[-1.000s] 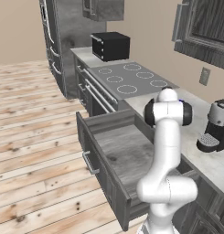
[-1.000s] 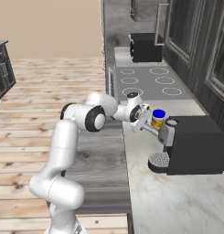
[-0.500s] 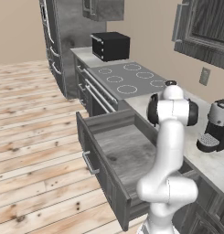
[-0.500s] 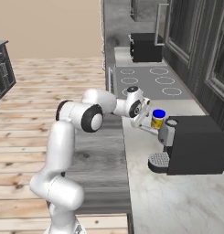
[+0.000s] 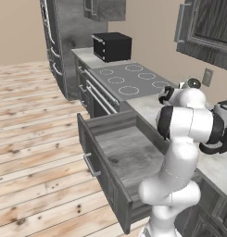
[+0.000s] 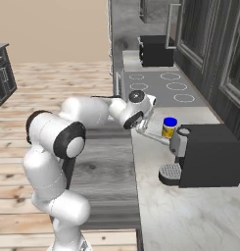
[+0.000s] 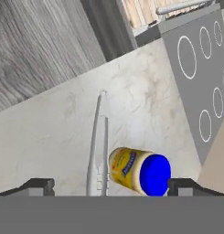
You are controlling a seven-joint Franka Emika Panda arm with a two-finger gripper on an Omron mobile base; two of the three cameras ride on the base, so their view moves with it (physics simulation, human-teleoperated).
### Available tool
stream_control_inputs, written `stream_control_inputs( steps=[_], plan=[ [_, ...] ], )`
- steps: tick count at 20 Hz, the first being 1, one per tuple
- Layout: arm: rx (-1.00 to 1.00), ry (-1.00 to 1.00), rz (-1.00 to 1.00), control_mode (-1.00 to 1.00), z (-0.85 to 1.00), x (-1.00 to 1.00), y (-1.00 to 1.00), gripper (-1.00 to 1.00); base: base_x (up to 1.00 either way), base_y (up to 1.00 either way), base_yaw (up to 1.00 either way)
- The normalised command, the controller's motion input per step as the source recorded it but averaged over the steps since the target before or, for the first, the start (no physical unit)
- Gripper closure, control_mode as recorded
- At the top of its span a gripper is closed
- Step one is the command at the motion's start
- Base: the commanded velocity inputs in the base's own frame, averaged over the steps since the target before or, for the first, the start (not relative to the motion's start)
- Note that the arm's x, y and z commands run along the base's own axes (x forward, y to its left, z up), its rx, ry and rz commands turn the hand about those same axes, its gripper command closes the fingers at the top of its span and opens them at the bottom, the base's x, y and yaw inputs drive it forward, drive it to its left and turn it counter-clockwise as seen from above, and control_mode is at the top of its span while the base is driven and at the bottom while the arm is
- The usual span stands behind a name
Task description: Pick the tongs from the drawer and place it on the counter.
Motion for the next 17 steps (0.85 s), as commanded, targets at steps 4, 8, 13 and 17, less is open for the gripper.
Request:
stream_control_inputs(
  steps=[4, 8, 13, 17],
  plan=[
    [0.00, -0.28, 0.11, -1.00, 0.91, -1.00, 0.25, -1.00, 0.00, 0.00, 0.00],
    [0.00, -0.20, 0.06, -1.00, 0.84, -1.00, 0.49, -1.00, 0.00, 0.00, 0.00],
    [-0.02, -0.01, 0.10, -1.00, 0.69, -1.00, 0.88, -1.00, 0.00, 0.00, 0.00],
    [-0.13, 0.14, 0.12, -1.00, 0.45, -1.00, 1.00, -1.00, 0.00, 0.00, 0.00]
  ],
)
